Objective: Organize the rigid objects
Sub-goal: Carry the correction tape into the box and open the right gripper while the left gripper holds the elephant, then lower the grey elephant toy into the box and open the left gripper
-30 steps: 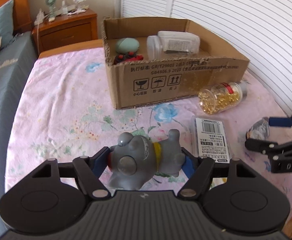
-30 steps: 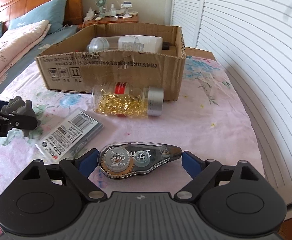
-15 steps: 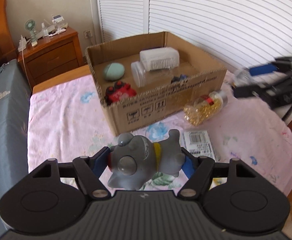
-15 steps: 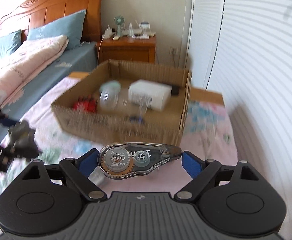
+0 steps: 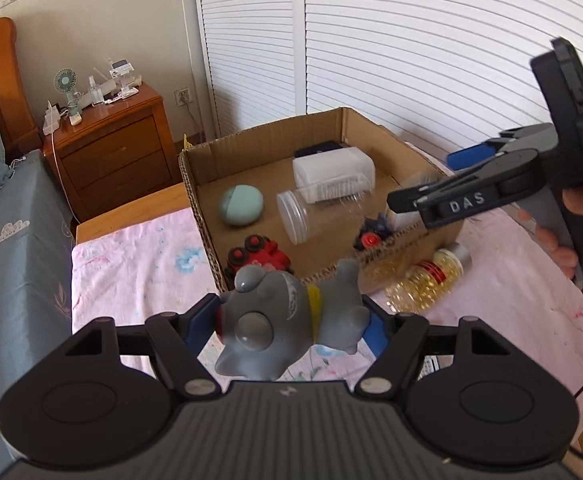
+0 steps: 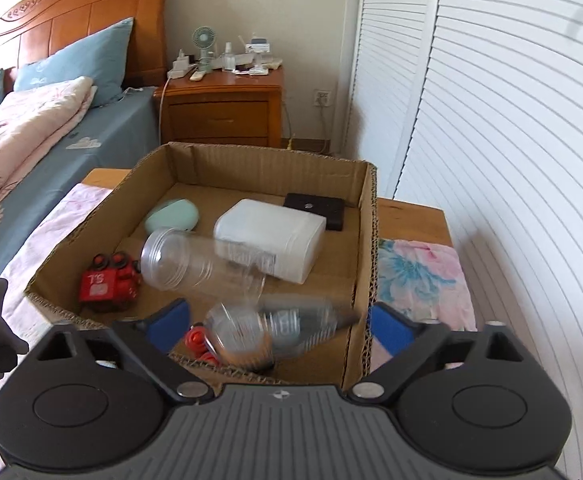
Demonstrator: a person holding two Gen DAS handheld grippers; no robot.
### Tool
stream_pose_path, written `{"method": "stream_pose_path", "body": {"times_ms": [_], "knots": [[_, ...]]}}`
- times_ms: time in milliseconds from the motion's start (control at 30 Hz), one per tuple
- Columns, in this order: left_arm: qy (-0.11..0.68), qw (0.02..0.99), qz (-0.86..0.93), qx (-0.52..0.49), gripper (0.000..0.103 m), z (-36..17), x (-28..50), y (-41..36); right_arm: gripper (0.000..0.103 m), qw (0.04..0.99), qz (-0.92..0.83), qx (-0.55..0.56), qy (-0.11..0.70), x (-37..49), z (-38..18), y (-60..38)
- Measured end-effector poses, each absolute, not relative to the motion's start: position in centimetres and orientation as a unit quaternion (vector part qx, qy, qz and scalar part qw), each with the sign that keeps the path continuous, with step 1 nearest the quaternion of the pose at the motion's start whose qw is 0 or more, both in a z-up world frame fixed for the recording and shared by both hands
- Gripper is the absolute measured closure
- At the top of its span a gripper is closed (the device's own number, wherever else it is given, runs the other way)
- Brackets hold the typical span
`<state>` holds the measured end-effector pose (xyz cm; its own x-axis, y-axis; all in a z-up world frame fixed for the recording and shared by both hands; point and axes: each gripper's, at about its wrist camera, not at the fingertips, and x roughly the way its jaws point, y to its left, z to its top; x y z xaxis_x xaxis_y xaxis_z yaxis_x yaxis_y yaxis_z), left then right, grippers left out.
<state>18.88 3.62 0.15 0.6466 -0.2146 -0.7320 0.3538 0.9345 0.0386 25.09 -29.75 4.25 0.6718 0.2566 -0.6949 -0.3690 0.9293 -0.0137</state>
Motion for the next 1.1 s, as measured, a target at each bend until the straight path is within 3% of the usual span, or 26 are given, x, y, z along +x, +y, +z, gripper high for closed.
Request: {"method": "stream_pose_path", "body": {"times_ms": [500, 933, 1033, 1100], "knots": [[0.392, 0.899, -0.167, 0.095, 0.030, 1.4, 26.1, 0.9, 0.000, 0.901, 0.165, -0.052, 0.397, 23.5, 4.2, -29.7], [0.435, 0.882, -0.151, 0.104, 0.030, -1.8, 34.7, -1.8, 0.000, 0.909, 0.128, -0.050, 0.394, 19.3, 4.1, -31.0], [0.427, 0.888, -0.136, 0.103, 0.025, -2.1, 36.1, -1.9, 0.000, 0.910, 0.117, -0.050, 0.395, 19.5, 4.1, -31.5], [0.423, 0.892, -0.122, 0.103, 0.015, -2.0, 36.5, -2.0, 0.000, 0.910, 0.113, -0.046, 0.396, 19.5, 4.1, -31.8]]}}
